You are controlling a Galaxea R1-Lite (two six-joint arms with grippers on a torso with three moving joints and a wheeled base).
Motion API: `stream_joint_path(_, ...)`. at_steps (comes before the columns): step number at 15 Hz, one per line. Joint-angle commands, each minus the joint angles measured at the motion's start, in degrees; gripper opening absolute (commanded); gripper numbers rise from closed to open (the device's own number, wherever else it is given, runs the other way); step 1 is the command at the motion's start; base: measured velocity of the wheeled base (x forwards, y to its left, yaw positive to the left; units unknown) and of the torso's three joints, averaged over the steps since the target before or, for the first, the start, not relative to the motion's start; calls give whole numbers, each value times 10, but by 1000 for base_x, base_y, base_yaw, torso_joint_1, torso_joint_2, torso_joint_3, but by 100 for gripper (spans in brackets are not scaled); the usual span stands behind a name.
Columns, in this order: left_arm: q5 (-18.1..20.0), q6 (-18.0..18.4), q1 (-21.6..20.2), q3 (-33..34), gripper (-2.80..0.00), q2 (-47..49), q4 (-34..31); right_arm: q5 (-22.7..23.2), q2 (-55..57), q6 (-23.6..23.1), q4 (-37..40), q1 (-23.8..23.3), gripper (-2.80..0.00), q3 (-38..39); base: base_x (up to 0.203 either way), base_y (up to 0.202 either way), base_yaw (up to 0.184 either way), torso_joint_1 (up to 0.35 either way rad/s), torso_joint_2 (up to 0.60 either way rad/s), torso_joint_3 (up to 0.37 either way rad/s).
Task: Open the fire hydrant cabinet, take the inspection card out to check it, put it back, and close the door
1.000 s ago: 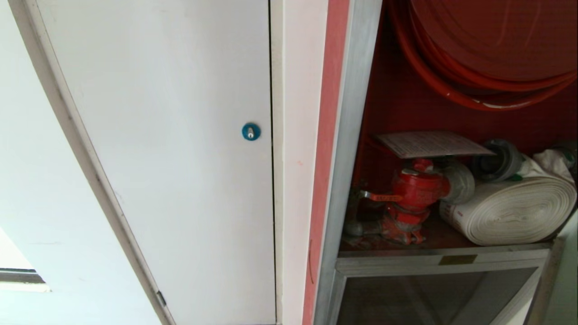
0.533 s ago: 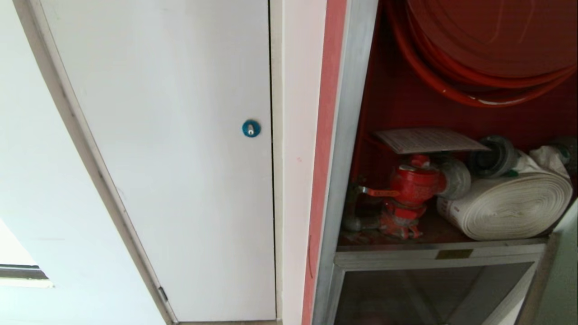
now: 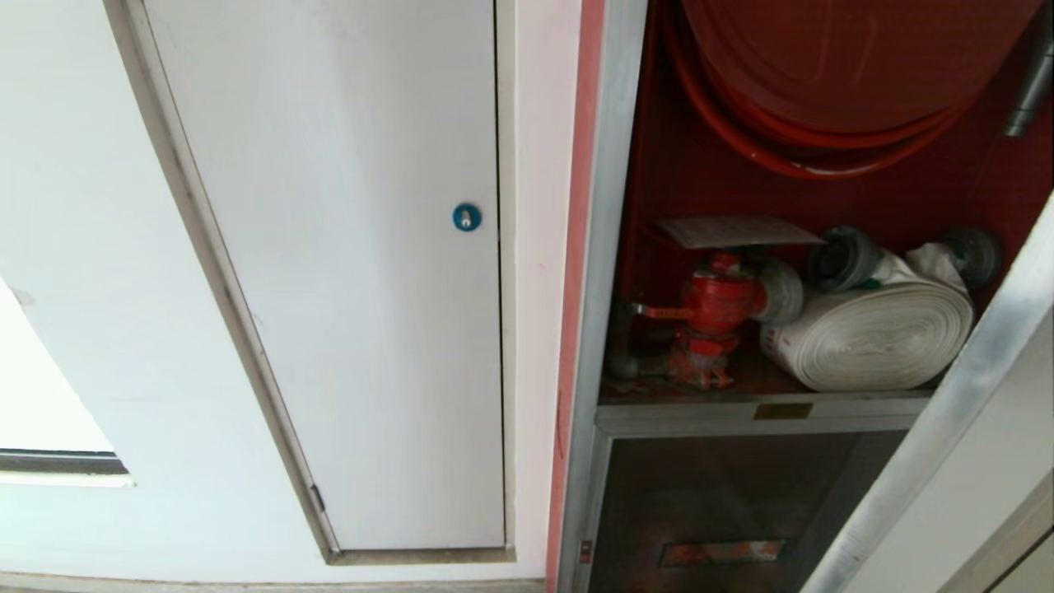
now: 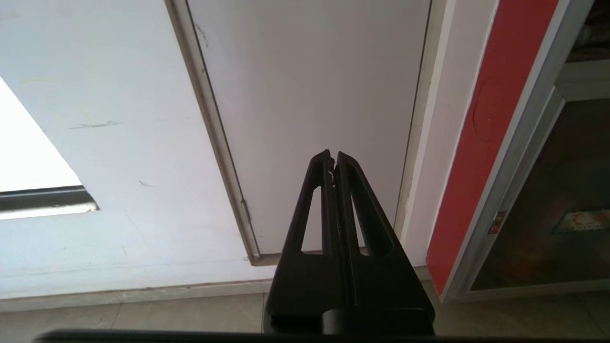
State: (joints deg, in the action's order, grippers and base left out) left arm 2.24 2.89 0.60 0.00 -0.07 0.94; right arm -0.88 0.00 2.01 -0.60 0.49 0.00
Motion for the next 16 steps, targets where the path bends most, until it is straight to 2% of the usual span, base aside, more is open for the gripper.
stream_joint_path(1,0,0,0,7,-280,1,0,0,1,0,0,0,-280,2,-200,0,2,2,3,7)
stream_joint_path(16,0,0,0,7,-280,2,1,0,1,0,0,0,-280,2,-195,0,0,1,3,3)
